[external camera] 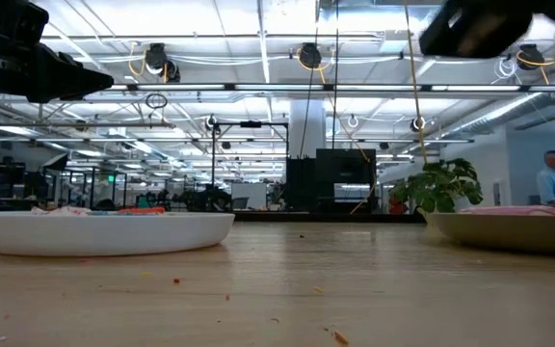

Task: Pick & Place donuts
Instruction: Put the large black donut on the gray plate

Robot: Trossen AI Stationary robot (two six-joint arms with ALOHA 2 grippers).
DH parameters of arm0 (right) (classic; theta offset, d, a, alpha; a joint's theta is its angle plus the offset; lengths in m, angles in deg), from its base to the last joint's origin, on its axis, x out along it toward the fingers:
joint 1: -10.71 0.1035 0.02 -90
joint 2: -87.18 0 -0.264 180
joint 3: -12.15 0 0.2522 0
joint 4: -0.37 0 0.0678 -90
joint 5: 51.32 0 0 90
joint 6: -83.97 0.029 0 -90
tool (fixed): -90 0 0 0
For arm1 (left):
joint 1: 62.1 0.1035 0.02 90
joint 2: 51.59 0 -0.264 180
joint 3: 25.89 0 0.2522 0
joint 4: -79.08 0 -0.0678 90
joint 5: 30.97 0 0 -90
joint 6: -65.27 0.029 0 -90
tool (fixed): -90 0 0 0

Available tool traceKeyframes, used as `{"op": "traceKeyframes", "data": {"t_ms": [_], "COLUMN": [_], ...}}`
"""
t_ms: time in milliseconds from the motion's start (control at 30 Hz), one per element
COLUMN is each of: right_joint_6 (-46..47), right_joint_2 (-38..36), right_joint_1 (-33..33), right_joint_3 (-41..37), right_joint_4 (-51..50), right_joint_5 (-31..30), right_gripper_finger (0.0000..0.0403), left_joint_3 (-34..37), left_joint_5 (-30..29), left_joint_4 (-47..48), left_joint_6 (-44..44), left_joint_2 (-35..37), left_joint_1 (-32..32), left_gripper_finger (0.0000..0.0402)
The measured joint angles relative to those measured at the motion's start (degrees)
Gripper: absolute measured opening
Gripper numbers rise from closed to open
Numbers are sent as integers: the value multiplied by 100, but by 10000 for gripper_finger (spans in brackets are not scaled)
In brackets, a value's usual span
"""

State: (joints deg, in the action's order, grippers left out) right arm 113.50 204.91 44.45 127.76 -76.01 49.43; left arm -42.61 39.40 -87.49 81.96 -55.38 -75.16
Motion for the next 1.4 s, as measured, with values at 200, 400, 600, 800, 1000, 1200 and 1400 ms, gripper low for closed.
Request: {"op": "traceKeyframes", "data": {"t_ms": [200, 400, 600, 800, 1000, 1200, 1400], "right_joint_6": [-9, -25, 275, 1019, 1238, 1066, 1344], "right_joint_2": [-8, -283, -936, -1335, -1415, -1643, -2062], "right_joint_1": [13, -78, -270, -419, -506, -834, -1252], "right_joint_3": [1110, 1805, 1811, 1811, 1769, 1647, 1160], "right_joint_4": [-973, -1546, -1571, -2157, -2740, -2748, -2741], "right_joint_5": [-179, -492, -1094, -1374, -1364, -1573, -1662], "right_gripper_finger": [15, 14, 14, 15, 16, 17, 17], "left_joint_3": [0, 0, 0, 0, 0, 0, 0], "left_joint_5": [0, 2, 2, 2, 2, 4, 3], "left_joint_4": [-27, -2, 19, 19, 19, 17, 30], "left_joint_6": [-40, -43, -42, -42, -42, -42, -38], "left_joint_2": [-2, -2, -2, -2, -2, -1, -2], "left_joint_1": [0, 0, 2, 0, 2, 0, 1], "left_gripper_finger": [47, 47, 47, 47, 47, 47, 47]}}
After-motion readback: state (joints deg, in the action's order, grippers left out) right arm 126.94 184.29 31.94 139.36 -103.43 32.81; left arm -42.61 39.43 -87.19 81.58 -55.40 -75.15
